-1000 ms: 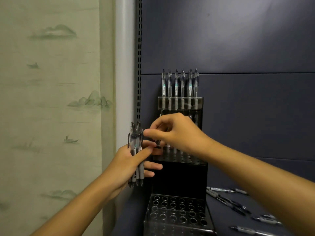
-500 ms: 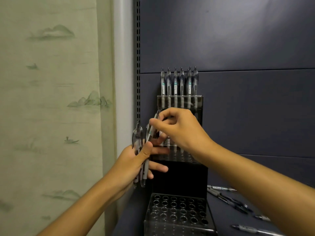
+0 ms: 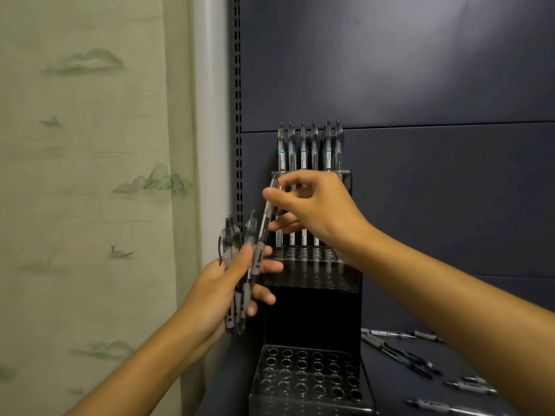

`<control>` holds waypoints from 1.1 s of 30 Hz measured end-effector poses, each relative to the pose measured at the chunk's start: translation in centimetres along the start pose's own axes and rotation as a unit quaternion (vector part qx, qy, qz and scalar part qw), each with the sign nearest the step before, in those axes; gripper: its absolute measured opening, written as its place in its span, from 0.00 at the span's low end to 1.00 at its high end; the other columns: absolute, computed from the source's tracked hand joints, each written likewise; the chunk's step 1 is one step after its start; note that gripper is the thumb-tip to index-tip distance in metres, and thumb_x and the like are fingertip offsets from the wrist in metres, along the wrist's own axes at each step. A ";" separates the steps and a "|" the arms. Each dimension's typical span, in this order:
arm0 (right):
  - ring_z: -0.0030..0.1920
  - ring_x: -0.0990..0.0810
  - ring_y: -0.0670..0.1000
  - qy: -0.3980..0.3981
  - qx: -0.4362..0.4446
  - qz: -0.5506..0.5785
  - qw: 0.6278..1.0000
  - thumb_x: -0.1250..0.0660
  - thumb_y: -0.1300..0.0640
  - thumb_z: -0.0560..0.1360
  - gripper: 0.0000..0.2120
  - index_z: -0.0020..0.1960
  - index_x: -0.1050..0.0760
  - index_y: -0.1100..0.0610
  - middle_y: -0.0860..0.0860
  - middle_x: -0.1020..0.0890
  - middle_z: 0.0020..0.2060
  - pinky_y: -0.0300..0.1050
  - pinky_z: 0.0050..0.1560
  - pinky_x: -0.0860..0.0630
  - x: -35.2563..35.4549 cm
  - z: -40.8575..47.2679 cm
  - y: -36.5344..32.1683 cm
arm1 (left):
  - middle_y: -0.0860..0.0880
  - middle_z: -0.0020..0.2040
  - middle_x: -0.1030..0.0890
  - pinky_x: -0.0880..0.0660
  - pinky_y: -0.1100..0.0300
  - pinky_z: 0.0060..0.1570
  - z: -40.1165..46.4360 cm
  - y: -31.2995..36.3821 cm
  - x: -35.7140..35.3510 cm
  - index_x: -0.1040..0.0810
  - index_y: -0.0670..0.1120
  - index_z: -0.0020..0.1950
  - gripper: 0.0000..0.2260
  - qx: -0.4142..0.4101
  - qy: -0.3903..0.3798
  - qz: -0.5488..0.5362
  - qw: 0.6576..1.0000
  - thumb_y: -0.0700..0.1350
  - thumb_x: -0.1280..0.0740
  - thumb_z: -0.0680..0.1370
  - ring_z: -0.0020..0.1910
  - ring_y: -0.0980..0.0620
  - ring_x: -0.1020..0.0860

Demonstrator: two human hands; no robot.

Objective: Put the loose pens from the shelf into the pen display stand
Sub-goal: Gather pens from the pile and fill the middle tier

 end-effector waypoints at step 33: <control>0.32 0.15 0.47 0.057 0.024 -0.204 0.977 0.27 0.51 0.75 0.11 0.49 0.21 0.58 0.53 0.14 0.37 0.41 0.37 0.16 2.5 3.5 4.7 | 0.46 0.46 0.14 0.22 0.61 0.31 -0.6 -0.7 2.7 0.21 0.45 0.56 0.17 0.001 0.034 0.065 0.997 0.54 0.38 0.75 0.37 0.46 0.16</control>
Point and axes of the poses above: each hand's wrist, its own z-axis towards the middle knuckle, its own x-axis out of the back of the hand, y = z × x, the point moved 3 cm from there along z, towards the middle knuckle
